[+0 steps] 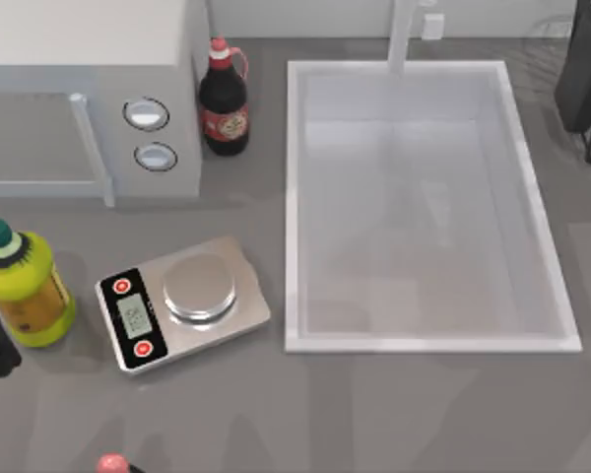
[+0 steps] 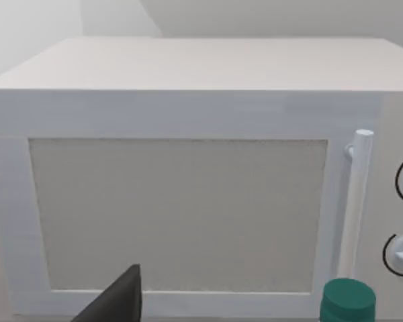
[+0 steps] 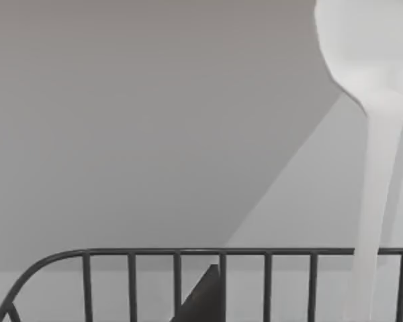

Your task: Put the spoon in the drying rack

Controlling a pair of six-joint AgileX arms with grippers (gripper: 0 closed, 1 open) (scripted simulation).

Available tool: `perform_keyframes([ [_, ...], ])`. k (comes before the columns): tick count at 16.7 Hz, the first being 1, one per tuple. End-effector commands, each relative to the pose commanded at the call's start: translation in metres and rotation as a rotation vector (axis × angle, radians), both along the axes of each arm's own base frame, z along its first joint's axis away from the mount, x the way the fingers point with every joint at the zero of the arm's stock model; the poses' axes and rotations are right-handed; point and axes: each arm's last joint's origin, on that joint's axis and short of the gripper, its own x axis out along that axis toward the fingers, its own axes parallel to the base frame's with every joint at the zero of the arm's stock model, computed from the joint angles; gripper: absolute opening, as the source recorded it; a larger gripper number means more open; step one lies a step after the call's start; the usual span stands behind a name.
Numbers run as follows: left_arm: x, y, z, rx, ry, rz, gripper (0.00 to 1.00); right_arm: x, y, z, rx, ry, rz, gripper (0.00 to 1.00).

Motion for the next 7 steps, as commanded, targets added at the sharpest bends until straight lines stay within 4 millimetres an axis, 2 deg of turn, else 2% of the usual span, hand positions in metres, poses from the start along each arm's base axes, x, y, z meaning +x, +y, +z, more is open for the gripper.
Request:
perform_keyframes([
  [1,0.0000,0.0000,0.0000,0.000,0.000,0.000,1.00,0.0000,0.0000,0.0000,0.000,0.000,0.000,0.98],
  [2,0.0000,0.0000,0.0000,0.000,0.000,0.000,1.00,0.0000,0.0000,0.0000,0.000,0.000,0.000,1.00],
  [7,0.0000,0.0000,0.0000,0.000,0.000,0.000,1.00,0.0000,0.0000,0.0000,0.000,0.000,0.000,1.00],
])
